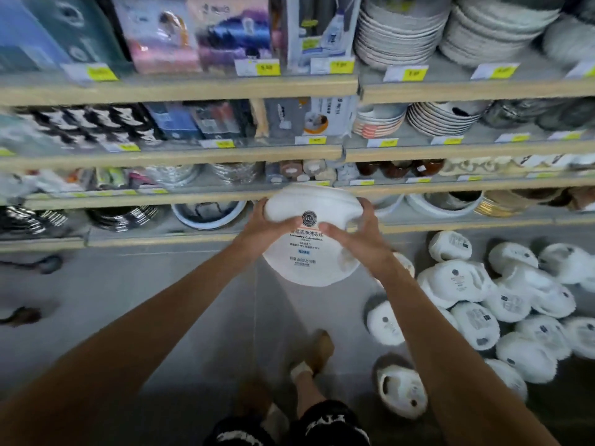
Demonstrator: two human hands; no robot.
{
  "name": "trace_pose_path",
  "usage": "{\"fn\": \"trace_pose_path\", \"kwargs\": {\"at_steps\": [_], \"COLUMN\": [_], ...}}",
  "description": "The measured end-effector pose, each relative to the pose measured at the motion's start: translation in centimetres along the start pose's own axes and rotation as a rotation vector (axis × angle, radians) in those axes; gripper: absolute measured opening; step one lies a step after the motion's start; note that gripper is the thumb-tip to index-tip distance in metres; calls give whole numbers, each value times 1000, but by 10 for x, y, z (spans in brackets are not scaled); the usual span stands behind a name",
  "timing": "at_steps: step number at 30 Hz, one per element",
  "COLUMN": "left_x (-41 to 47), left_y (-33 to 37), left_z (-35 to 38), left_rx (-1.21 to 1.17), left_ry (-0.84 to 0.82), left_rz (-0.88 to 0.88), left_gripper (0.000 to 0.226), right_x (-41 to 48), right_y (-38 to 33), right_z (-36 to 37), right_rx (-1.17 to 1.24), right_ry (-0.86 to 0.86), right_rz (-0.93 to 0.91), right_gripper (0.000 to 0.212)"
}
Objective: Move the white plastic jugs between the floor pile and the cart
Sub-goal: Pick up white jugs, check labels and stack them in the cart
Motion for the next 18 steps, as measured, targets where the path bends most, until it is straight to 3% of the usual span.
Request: {"fn": "trace_pose_path", "kwargs": {"at_steps": [3,12,18], "left_x": [-30,-105,-130], "left_y": [-13,-71,-109], "left_z": [-53,-185,-266], "left_rx": [-40,-144,-257], "left_ry": [59,273,355], "left_rz": [17,44,4], "left_gripper": [104,66,76], "right_x": [-27,-95,-121], "right_y": [-24,-69,-97], "right_z": [44,168,255], "right_rx": [-10,-105,-173], "right_ry": [-88,-224,-334], "right_rz": [-49,-185,-240], "right_gripper": [117,98,102]}}
Point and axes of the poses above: each hand's wrist, its own x-axis towards the middle knuckle, its own z-axis out of the palm, y = z × x, the point moved 6 cm from there along x, towards the middle knuckle, and after that the axes turned 3 degrees about y, right-handed, at the moved point
